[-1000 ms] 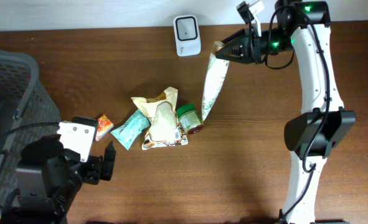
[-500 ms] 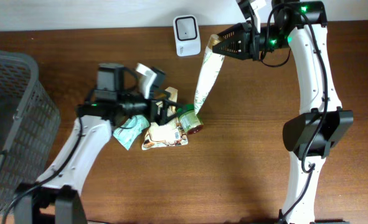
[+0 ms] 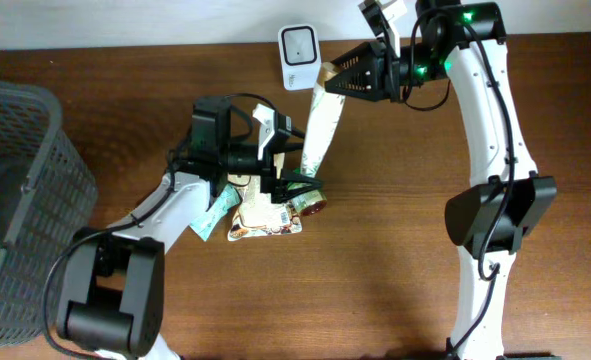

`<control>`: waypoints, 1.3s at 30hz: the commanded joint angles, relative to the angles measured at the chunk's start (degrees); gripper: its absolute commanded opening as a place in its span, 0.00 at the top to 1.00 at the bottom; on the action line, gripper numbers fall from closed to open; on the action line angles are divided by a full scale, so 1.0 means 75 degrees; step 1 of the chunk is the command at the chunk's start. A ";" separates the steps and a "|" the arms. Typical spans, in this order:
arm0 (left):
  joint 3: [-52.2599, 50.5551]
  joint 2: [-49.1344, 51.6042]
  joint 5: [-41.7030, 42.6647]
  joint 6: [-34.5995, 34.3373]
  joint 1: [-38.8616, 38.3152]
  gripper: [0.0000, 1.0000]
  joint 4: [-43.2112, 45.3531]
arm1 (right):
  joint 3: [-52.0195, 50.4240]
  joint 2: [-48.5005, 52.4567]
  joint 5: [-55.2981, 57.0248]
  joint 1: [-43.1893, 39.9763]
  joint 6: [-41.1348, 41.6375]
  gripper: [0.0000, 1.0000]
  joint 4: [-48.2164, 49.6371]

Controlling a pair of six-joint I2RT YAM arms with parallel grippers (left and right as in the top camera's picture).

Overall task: Scan the item barcode
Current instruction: 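Bring the left gripper up and grasp the white tube from the right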

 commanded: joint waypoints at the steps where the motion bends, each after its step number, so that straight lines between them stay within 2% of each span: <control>1: 0.0050 0.0125 0.0367 0.0064 -0.0015 0.01 0.0291 | 0.0201 -0.0300 -0.0612 0.0119 0.0082 0.96 -0.0023; 3: 0.0050 0.0125 0.0411 0.0035 -0.0017 0.01 0.0318 | 0.0201 -0.0300 -0.0609 0.0131 0.0082 0.96 -0.0023; 4: 0.0050 0.0125 0.0577 0.0038 -0.0017 0.08 0.0347 | 0.0201 -0.0300 -0.0609 0.0131 0.0082 0.96 -0.0023; 5: 0.0050 0.0125 0.0595 0.0038 -0.0017 0.27 0.0350 | 0.0201 -0.0300 -0.0609 0.0131 0.0082 0.96 -0.0023; 8: 0.0050 0.0125 0.0595 0.0035 -0.0015 0.60 0.0347 | 0.0201 -0.0300 -0.0609 0.0131 0.0082 0.96 -0.0023; 12: 0.0050 0.0125 0.0595 0.0000 -0.0015 0.84 0.0350 | 0.0201 -0.0300 -0.0609 0.0131 0.0082 0.96 -0.0020; 15: 0.0052 0.0125 0.0545 -0.0597 -0.0015 1.00 0.0688 | 0.0201 -0.0300 -0.0609 0.0131 0.0087 0.96 -0.0023; 16: 0.0055 0.0125 0.0510 -0.0653 -0.0015 1.00 0.0694 | 0.0201 -0.0300 -0.0609 0.0131 0.0149 0.88 -0.0026; 17: 0.0055 0.0125 0.0504 -0.0740 -0.0015 1.00 0.0694 | 0.0201 -0.0300 -0.0609 0.0131 0.0286 0.63 -0.0023; 18: 0.0055 0.0125 0.0498 -0.0848 -0.0009 1.00 0.0717 | 0.0201 -0.0300 -0.0609 0.0128 0.0286 0.51 -0.0023; 19: 0.0055 0.0125 0.0402 -0.1008 -0.0009 1.00 0.0723 | 0.0201 -0.0300 -0.0609 0.0125 0.0291 0.35 -0.0026; 20: 0.0055 0.0125 0.0268 -0.1201 -0.0009 1.00 0.0731 | 0.0201 -0.0300 -0.0609 0.0125 0.0321 0.01 -0.0023; 23: 0.0055 0.0125 -0.0420 -0.1897 -0.0006 1.00 0.0775 | 0.0201 -0.0300 -0.0609 0.0061 0.0347 0.02 -0.0020; 25: 0.0055 0.0122 -0.1317 -0.2544 0.0079 1.00 0.0766 | 0.0201 -0.0300 -0.0463 -0.0405 0.0734 0.02 0.0041; 27: 0.0079 0.0070 -0.2460 -0.2597 0.0146 1.00 0.0192 | 0.0201 -0.0300 0.0172 -0.0950 0.1416 0.02 0.0038; 28: 0.0105 -0.0044 -0.3232 -0.2308 0.0143 1.00 -0.0414 | 0.0201 -0.0300 0.0784 -0.1233 0.1958 0.02 0.0041; 31: 0.0679 -0.1020 -0.6895 -0.0411 -0.0047 1.00 -0.3331 | 0.0201 -0.0300 0.2005 -0.1746 0.2885 0.02 0.0073; 33: 0.0831 -0.1714 -0.8513 0.0653 -0.0265 1.00 -0.3774 | 0.0201 -0.0300 0.2471 -0.1769 0.3037 0.02 0.0064; 35: 0.0831 -0.2305 -0.9535 0.1714 -0.0673 1.00 -0.3780 | 0.0201 -0.0300 0.2632 -0.1769 0.3066 0.02 0.0061; 39: 0.0831 -0.3002 -0.9670 0.4980 -0.1600 1.00 -0.4255 | 0.0201 -0.0300 0.3042 -0.1772 0.3080 0.02 0.0032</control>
